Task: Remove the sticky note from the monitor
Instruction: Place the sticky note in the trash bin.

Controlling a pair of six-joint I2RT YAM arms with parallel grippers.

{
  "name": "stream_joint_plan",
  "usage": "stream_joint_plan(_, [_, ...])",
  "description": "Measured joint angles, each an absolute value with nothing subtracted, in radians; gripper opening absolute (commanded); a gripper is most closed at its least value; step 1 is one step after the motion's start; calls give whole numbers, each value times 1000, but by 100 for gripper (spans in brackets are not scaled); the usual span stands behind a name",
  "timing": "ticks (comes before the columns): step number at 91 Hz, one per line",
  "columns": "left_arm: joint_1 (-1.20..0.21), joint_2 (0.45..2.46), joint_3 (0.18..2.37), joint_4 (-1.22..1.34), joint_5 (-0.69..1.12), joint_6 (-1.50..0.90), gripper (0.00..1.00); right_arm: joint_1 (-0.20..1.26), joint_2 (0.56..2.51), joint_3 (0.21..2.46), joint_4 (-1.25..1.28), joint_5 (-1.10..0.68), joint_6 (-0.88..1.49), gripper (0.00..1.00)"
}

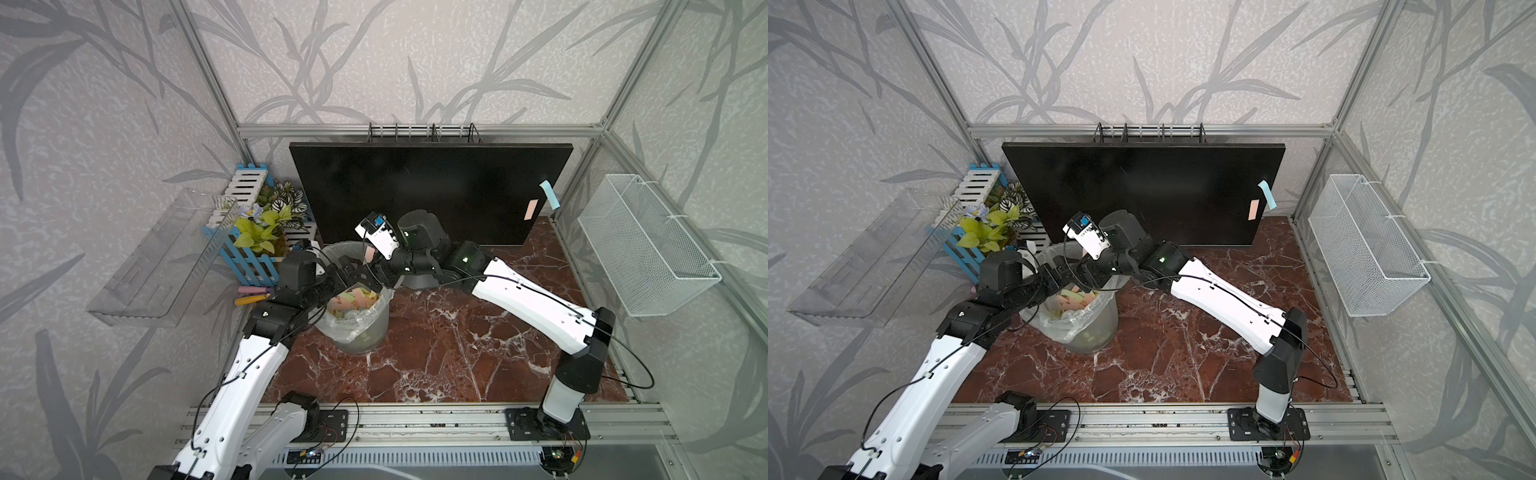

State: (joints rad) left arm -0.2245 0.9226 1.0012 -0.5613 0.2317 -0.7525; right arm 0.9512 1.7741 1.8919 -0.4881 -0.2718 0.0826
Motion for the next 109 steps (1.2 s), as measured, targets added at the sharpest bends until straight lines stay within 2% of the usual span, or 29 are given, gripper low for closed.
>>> stream_joint_plan(13, [-224, 923, 1002, -581, 207, -735, 100, 941, 1771, 1876, -472, -275, 98, 82])
stream_joint_plan(31, [-223, 928, 1092, -647, 147, -689, 100, 926, 1718, 1744, -424, -302, 144, 82])
stream_joint_plan(51, [-223, 920, 1195, -637, 125, -601, 100, 832, 1634, 1594, -323, -429, 277, 83])
stream_joint_plan(84, [-223, 921, 1193, -522, 358, -450, 96, 738, 1600, 1566, -143, -671, 485, 83])
stream_joint_plan(109, [-223, 923, 1138, -464, 414, -449, 100, 728, 1591, 1549, -108, -695, 513, 83])
